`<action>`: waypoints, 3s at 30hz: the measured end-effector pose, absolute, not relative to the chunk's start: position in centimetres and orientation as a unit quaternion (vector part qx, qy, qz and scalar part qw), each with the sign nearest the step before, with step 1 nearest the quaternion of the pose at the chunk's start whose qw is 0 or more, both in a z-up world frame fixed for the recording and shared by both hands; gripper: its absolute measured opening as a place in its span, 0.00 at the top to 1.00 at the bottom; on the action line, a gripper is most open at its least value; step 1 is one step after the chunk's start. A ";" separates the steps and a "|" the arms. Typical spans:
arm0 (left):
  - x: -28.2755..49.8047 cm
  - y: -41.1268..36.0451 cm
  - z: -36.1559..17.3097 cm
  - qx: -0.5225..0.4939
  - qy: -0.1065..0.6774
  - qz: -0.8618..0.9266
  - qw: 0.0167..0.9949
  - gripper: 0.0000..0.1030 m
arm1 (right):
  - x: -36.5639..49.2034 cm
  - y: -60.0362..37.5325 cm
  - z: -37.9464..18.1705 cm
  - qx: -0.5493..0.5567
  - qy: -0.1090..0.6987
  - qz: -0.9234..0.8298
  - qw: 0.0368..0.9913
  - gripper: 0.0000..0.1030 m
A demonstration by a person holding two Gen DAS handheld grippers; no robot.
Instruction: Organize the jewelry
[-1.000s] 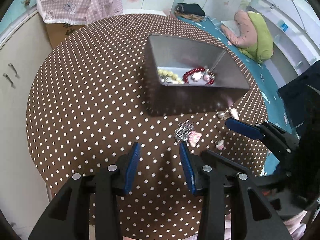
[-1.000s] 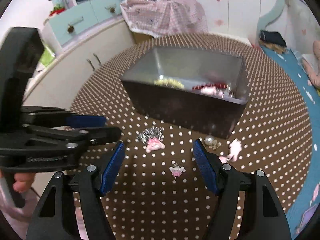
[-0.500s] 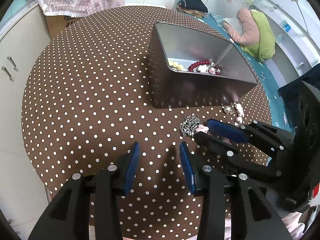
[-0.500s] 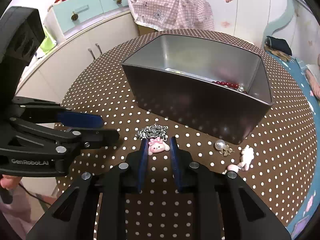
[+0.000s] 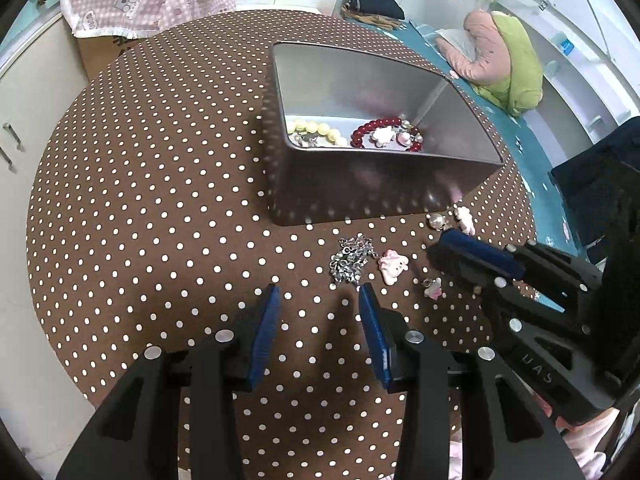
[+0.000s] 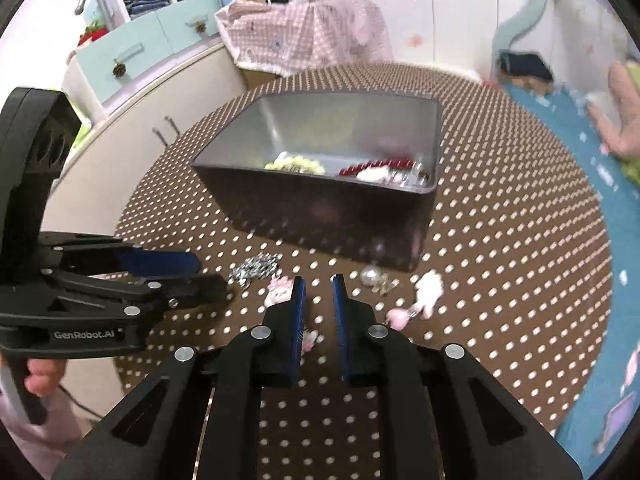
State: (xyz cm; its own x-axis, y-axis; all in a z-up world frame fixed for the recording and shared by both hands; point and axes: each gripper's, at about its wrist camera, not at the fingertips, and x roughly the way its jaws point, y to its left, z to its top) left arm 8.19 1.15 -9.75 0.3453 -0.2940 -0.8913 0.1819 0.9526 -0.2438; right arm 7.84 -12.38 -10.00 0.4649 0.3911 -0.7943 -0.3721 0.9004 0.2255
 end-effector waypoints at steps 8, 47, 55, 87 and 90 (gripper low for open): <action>7.5 3.3 -9.7 -0.067 0.551 -0.120 0.823 0.62 | 7.4 -10.7 -9.9 -0.008 0.449 0.243 0.860 0.33; 7.6 3.4 -9.6 -0.058 0.551 -0.120 0.824 0.62 | 8.8 -8.6 -11.4 -0.047 0.467 0.252 0.846 0.93; 7.5 4.0 -9.8 -0.061 0.550 -0.123 0.824 0.62 | 9.3 -7.6 -11.3 -0.061 0.474 0.230 0.848 0.93; 7.0 7.9 -8.8 -0.080 0.537 -0.103 0.833 0.51 | 8.8 -8.3 -9.5 0.001 0.461 0.194 0.866 0.21; 6.9 8.3 -8.6 -0.086 0.536 -0.104 0.833 0.51 | 9.3 -8.4 -10.0 0.019 0.461 0.195 0.866 0.21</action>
State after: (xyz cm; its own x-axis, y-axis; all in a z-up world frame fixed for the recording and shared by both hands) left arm 6.91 8.29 -8.63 0.4032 -0.2657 -0.8757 0.0821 0.9636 -0.2546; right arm 9.33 -8.43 -9.98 0.4994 0.3549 -0.7903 -0.3195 0.9234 0.2128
